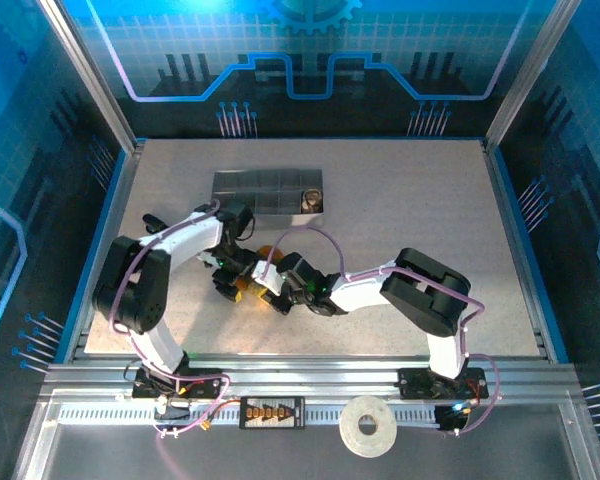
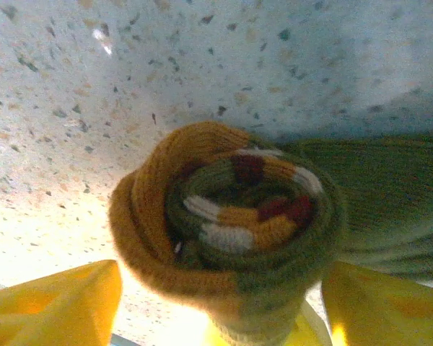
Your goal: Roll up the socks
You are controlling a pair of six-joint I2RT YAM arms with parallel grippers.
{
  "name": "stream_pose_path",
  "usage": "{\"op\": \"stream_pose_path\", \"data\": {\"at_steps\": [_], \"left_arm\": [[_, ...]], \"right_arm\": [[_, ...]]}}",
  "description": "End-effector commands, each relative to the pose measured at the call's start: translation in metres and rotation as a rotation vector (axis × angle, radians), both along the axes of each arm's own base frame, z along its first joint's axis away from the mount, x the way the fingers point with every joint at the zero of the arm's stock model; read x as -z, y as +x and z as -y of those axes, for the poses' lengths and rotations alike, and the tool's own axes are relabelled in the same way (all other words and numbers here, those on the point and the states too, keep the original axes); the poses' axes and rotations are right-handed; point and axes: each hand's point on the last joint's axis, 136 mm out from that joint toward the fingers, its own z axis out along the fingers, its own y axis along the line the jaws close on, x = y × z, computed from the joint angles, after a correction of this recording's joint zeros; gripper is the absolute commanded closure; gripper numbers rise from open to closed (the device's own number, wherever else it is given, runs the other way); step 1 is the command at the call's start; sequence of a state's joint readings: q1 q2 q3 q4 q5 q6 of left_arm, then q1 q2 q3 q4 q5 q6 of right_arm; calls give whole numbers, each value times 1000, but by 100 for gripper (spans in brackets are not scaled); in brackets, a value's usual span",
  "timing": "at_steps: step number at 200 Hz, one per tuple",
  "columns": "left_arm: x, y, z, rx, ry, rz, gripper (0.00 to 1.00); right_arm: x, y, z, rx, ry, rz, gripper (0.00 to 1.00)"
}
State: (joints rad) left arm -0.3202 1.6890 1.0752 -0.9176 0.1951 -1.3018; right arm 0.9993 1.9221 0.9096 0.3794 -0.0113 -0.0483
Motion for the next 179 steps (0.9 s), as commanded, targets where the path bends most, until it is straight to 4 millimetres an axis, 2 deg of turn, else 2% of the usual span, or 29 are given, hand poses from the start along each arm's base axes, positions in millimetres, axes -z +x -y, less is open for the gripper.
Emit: {"op": "stream_pose_path", "data": {"at_steps": [1, 27, 51, 83, 115, 119, 149, 163, 179], "left_arm": [[-16, -3, -6, -20, -22, 47, 21], [-31, 10, -10, -26, -75, 180, 16], [-36, 12, -3, 22, -152, 248, 20], [-25, -8, -2, 41, -179, 238, 29], [-11, -2, -2, 20, -182, 283, 35], [-9, -1, -1, 22, -181, 287, 36], [10, 10, -3, 25, -152, 301, 40], [19, 7, -4, 29, -138, 278, 41], [31, -6, -7, 46, -109, 214, 43]], "right_arm": [[103, -45, 82, 65, -341, -303, 100], [114, -51, 90, 100, -346, -423, 100], [125, -54, 99, 154, -340, -550, 100], [137, -59, 111, 216, -335, -685, 100], [146, -67, 119, 243, -349, -762, 100], [142, -59, 111, 242, -327, -755, 100], [146, -62, 112, 258, -325, -811, 100], [147, -63, 113, 264, -326, -835, 100], [148, -61, 114, 276, -333, -840, 100]]}}
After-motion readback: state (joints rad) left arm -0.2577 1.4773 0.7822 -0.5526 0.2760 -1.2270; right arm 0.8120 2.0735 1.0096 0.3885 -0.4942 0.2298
